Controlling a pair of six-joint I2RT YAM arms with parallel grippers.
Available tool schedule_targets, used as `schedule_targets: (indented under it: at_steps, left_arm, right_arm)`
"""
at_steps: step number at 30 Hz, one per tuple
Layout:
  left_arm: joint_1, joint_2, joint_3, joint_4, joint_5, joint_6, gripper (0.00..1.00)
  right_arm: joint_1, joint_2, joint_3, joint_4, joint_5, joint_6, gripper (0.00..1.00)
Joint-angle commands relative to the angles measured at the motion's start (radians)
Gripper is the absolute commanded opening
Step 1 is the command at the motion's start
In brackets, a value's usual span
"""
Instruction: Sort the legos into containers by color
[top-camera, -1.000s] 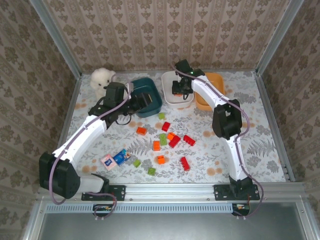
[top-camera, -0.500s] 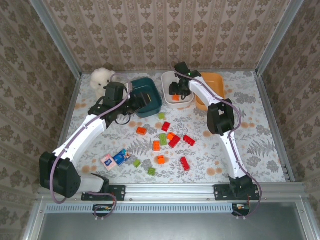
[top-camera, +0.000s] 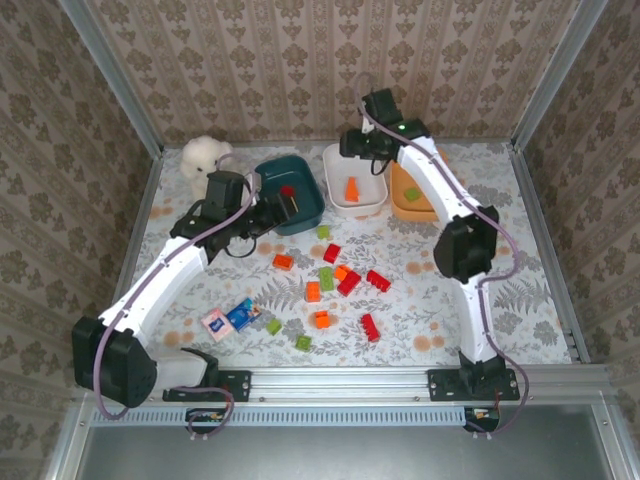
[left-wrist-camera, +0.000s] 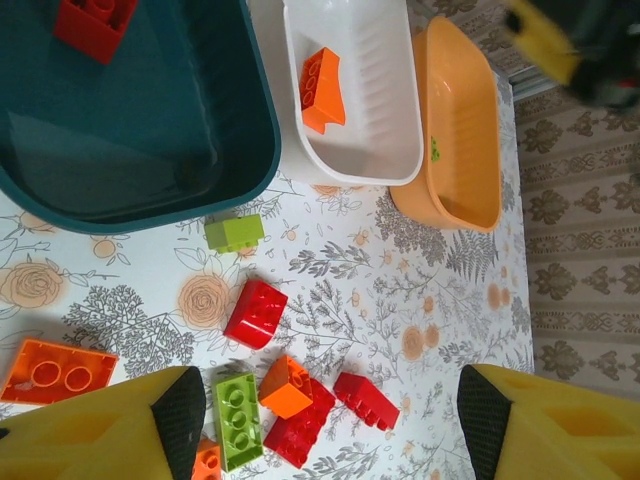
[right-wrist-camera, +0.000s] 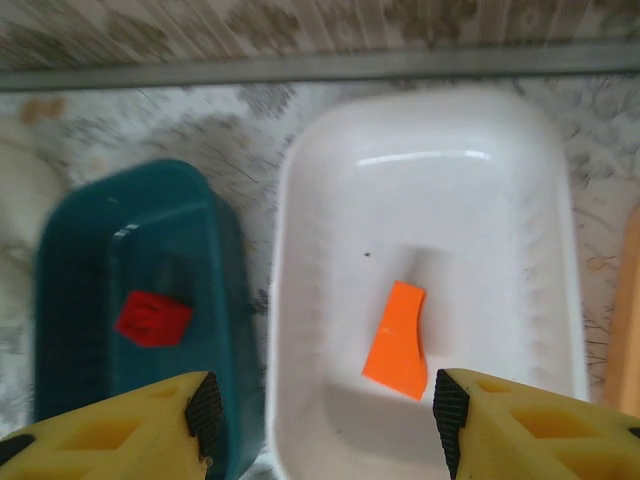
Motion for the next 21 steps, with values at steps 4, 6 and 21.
schedule_targets:
  at_steps: [4,6,21]
  left_arm:
    - [0.006,-0.063,-0.026,-0.068,-0.011,0.036,0.7]
    - [-0.01,-0.064,-0.022,-0.105,-0.012,0.068,0.7]
    - [-0.445,0.313,0.219,-0.279,-0.054,0.219,0.69]
  right_arm:
    - [0.045,-0.335,-0.338,0.2,0.002,-0.022,0.61]
    - [0.078,-0.472,-0.525,0.317,0.013,-0.035,0.62]
    - [0.172,-1.307,-1.311,0.207,0.213,0.18,0.69]
